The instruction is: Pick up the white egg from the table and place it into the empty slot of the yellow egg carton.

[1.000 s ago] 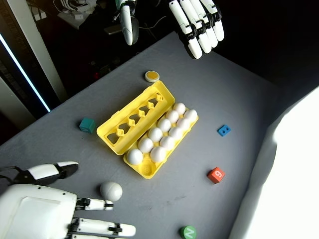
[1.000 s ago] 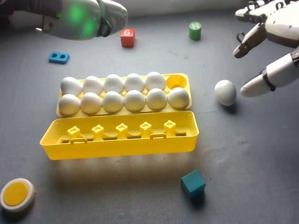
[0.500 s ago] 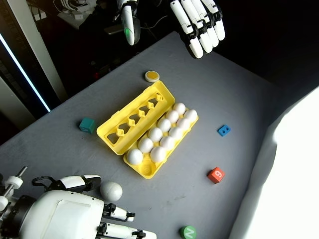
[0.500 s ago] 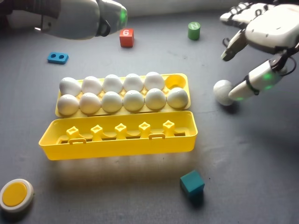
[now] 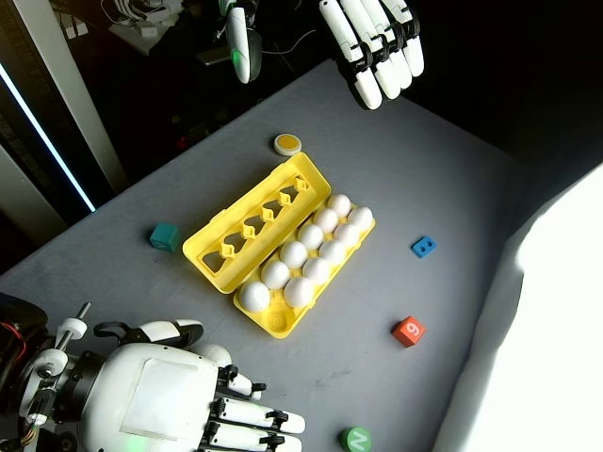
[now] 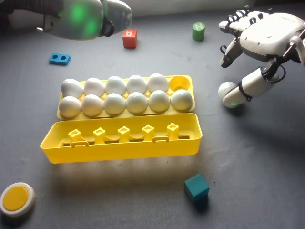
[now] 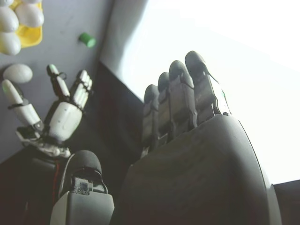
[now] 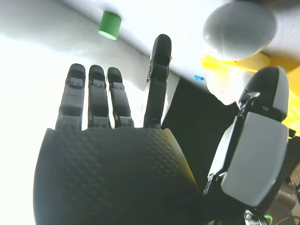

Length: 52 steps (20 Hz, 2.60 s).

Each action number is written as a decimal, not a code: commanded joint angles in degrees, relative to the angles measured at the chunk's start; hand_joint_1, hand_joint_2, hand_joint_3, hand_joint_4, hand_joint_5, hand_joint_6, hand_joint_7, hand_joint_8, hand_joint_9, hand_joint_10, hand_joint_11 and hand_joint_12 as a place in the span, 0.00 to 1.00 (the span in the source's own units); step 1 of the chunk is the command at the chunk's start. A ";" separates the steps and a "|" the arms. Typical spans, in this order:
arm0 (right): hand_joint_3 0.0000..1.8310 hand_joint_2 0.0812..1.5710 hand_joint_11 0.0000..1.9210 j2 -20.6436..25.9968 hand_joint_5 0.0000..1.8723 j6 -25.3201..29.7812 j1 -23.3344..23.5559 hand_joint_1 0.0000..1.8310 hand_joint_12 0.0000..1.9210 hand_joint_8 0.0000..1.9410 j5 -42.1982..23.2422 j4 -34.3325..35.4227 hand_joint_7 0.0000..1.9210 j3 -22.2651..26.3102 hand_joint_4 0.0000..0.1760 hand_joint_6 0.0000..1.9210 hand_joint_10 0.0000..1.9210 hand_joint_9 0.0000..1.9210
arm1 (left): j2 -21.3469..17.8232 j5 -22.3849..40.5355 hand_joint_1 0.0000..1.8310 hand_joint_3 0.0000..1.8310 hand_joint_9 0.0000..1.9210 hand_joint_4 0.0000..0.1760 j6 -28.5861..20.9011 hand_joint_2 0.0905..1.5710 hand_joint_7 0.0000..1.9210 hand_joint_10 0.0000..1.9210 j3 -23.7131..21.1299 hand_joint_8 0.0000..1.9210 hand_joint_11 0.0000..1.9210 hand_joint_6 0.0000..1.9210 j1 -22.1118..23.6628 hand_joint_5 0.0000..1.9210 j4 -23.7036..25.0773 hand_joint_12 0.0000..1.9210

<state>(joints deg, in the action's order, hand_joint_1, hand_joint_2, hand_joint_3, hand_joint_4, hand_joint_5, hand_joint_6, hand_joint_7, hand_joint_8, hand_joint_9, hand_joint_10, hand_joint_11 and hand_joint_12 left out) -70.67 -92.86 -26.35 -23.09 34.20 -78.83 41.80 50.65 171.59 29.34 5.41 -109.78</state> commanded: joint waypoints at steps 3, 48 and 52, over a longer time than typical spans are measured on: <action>0.00 0.42 0.00 -0.44 0.43 -0.32 -0.41 0.32 0.00 0.01 -6.06 -0.67 0.03 -0.67 1.00 0.01 0.00 0.00 | -0.15 -1.67 0.00 0.00 0.10 0.00 0.21 0.73 0.12 0.00 0.04 0.00 0.00 0.00 0.43 0.11 4.85 0.21; 0.00 0.61 0.00 -1.64 0.69 1.77 2.27 0.60 0.00 0.00 -6.60 -1.57 0.07 1.16 1.00 0.24 0.00 0.00 | -0.15 -1.64 0.00 0.00 0.11 0.00 0.22 0.73 0.13 0.00 0.04 0.00 0.00 0.00 0.48 0.11 4.64 0.20; 0.00 0.61 0.00 -1.05 0.68 2.49 4.42 0.60 0.00 0.00 -6.22 -1.57 0.07 1.19 1.00 0.26 0.00 0.00 | -0.15 -1.65 0.00 0.00 0.11 0.00 0.22 0.73 0.13 0.00 0.04 0.00 0.00 0.00 0.48 0.12 4.64 0.21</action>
<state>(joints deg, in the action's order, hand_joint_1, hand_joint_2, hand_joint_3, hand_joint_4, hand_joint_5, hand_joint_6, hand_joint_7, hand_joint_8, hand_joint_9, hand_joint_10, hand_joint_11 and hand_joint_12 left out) -72.34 -90.70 -22.37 -23.73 33.43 -77.80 41.80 50.65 171.61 29.34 5.41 -109.93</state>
